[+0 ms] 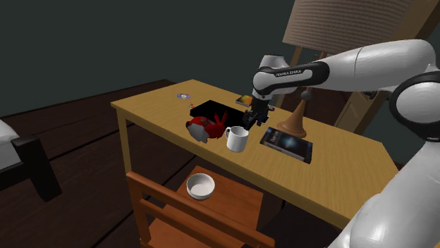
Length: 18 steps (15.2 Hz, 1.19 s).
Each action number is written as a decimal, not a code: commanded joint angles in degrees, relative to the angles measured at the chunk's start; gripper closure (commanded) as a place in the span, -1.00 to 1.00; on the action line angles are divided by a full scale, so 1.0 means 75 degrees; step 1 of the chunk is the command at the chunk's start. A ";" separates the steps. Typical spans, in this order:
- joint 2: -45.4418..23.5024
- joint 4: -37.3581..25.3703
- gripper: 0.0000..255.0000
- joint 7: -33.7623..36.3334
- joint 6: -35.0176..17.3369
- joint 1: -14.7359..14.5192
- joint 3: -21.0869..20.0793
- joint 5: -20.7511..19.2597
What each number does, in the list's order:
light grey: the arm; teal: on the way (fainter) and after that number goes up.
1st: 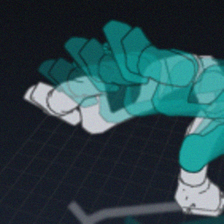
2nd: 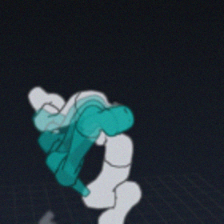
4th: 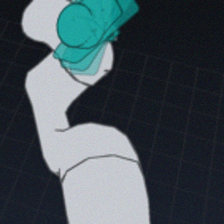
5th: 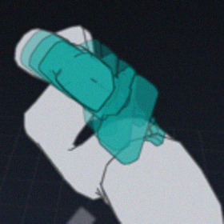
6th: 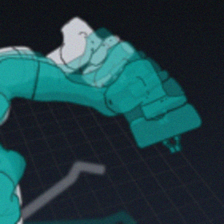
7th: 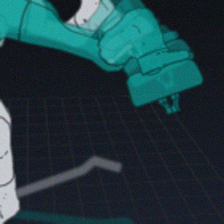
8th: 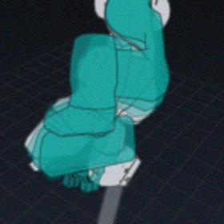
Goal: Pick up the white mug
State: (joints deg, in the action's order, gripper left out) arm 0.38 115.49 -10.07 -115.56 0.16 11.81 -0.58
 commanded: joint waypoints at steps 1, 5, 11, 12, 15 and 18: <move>-0.0688 -0.0535 -1.00 -0.0164 -0.0088 0.0050 0.0053 0.0186; -0.1559 -0.1182 -1.00 -0.0342 -0.0219 0.0151 0.0065 0.0427; -0.1791 -0.0853 -1.00 -0.0386 -0.0775 0.0165 0.0047 0.0493; -0.1814 -0.0822 -1.00 -0.0390 -0.0828 0.0166 0.0045 0.0500; -0.1830 -0.0831 1.00 -0.0394 -0.0836 0.0169 0.0045 0.0504; -0.1828 -0.0827 1.00 -0.0395 -0.0837 0.0169 0.0046 0.0504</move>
State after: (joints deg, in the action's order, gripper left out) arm -13.32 109.27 -13.03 -121.83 1.43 12.17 3.20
